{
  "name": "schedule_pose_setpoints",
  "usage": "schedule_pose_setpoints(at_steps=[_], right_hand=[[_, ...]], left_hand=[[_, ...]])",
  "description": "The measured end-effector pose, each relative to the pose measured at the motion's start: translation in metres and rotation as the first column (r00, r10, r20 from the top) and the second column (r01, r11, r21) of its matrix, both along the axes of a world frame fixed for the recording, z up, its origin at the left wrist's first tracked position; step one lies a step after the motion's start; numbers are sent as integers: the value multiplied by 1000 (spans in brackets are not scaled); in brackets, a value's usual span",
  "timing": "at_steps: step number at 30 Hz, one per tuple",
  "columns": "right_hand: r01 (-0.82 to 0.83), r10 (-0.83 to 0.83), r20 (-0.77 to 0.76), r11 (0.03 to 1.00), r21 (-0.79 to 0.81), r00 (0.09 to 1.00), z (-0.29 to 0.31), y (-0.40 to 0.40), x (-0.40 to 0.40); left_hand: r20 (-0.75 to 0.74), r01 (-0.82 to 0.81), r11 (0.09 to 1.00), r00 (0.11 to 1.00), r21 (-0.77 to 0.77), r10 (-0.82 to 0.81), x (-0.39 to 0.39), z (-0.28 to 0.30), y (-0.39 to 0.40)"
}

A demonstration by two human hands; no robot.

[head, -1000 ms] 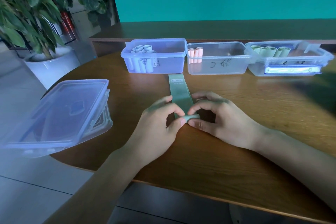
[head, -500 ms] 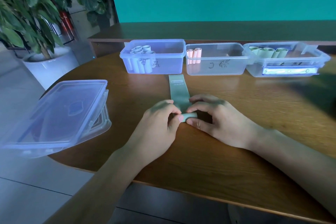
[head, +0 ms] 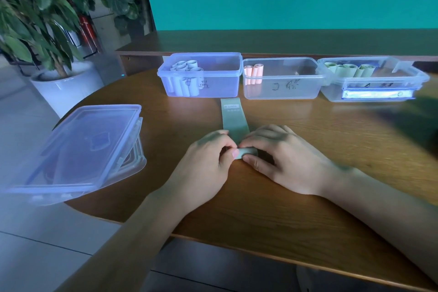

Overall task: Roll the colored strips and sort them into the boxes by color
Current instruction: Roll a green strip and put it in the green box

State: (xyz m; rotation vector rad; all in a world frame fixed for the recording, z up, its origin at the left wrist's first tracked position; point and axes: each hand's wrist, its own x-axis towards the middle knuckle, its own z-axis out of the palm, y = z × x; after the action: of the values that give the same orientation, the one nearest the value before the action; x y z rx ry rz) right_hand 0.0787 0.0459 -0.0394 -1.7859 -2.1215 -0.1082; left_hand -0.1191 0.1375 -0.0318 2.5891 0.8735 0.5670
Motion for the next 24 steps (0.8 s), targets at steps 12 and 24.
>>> schedule_pose_setpoints(at_steps=[12,24], right_hand=[[-74,63,-104,992,-104,993,0,8,3],[-28,11,-138,993,-118,990,0,6,1]], left_hand=[[21,6,1000,1000,14,-6,1,-4,1],[45,6,1000,999,-20,-5,5,-3,5]])
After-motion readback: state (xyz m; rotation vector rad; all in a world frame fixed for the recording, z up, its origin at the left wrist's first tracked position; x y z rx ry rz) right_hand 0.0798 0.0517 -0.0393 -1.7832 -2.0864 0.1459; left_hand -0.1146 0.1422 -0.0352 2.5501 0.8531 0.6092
